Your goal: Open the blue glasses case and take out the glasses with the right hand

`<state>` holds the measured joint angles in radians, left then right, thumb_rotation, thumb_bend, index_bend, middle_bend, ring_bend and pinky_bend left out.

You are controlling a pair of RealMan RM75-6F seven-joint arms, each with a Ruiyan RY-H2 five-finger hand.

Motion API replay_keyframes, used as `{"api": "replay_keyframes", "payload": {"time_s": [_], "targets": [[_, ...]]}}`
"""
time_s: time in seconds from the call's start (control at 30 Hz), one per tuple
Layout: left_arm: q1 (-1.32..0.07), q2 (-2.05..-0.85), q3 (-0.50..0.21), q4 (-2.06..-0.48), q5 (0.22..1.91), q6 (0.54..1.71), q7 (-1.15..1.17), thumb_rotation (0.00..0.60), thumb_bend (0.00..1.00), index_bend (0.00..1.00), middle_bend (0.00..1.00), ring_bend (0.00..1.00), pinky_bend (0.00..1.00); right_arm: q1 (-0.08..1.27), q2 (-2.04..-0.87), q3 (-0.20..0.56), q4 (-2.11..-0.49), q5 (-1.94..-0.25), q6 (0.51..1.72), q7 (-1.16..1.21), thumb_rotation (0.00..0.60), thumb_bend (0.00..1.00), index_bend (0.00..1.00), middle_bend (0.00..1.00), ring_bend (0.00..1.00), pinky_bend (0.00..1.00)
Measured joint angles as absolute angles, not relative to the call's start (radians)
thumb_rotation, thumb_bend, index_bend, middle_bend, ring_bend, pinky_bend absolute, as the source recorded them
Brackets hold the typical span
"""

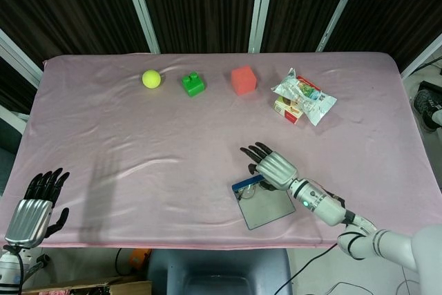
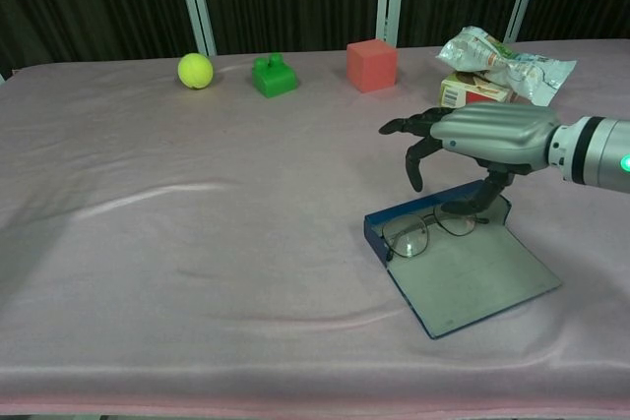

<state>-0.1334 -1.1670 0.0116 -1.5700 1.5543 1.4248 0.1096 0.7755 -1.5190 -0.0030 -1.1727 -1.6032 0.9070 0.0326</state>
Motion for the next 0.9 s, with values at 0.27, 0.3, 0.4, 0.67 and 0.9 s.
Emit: {"api": "replay_keyframes", "payload": {"time_s": [0.27, 0.3, 0.4, 0.67, 0.9], "targets": [[-0.133, -1.167, 0.012, -1.569, 1.553, 1.426, 0.122, 0.600, 0.41, 0.00, 0.00, 0.00, 0.04, 0.781, -1.533, 0.000, -1.153, -1.590, 0.896, 0.043, 0.600, 0.45, 0.61, 0.09, 0.02, 0.00], [-0.132, -1.167, 0.012, -1.570, 1.554, 1.427, 0.121, 0.600, 0.41, 0.00, 0.00, 0.00, 0.04, 0.781, -1.533, 0.000, -1.153, -1.590, 0.896, 0.045, 0.600, 0.45, 0.61, 0.09, 0.02, 0.00], [-0.132, -1.167, 0.012, -1.569, 1.557, 1.429, 0.117, 0.600, 0.41, 0.00, 0.00, 0.00, 0.04, 0.782, -1.532, 0.000, -1.153, -1.590, 0.899, 0.048, 0.600, 0.45, 0.61, 0.09, 0.02, 0.00], [-0.133, -1.167, 0.013, -1.567, 1.559, 1.429, 0.116, 0.600, 0.41, 0.00, 0.00, 0.00, 0.04, 0.783, -1.530, -0.001, -1.157, -1.585, 0.895, 0.046, 0.600, 0.47, 0.64, 0.09, 0.02, 0.00], [-0.133, -1.167, 0.013, -1.567, 1.560, 1.431, 0.115, 0.600, 0.41, 0.00, 0.00, 0.00, 0.04, 0.785, -1.532, -0.003, -1.158, -1.582, 0.891, 0.042, 0.600, 0.49, 0.66, 0.09, 0.02, 0.00]]}}
